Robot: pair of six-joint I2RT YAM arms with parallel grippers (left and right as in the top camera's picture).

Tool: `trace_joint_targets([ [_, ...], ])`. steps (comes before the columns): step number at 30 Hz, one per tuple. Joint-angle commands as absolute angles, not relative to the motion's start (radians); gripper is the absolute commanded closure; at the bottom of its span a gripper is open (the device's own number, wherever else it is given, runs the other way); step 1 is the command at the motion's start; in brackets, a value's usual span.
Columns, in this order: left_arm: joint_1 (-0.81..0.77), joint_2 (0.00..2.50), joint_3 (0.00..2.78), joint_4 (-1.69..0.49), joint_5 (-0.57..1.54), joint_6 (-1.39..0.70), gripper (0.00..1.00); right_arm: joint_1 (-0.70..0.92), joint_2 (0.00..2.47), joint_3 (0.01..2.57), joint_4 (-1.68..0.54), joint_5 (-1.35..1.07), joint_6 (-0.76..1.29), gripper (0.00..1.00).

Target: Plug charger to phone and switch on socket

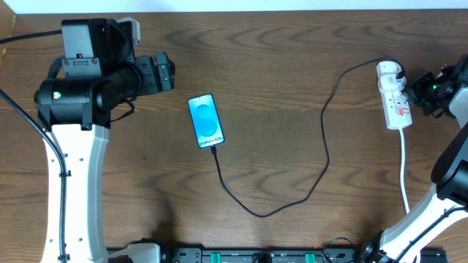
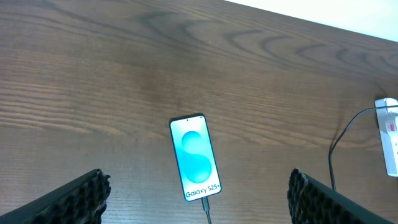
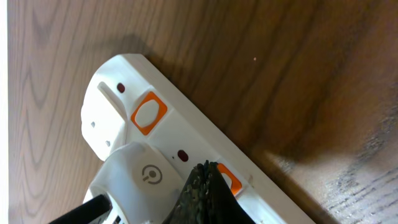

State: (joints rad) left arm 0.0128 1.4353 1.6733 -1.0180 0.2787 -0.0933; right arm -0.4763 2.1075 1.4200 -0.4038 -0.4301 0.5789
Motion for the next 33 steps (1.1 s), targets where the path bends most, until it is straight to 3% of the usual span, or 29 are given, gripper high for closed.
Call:
trace_joint_targets([
  [1,0.015,1.431,1.670,-1.021,0.279,-0.091,0.07,-0.453,2.144,1.404,-0.403,-0.462,0.614,0.99],
  [33,0.015,1.431,1.670,-1.021,0.279,-0.091,0.07,-0.391,2.144,1.404,-0.472,-0.508,0.636,0.99],
])
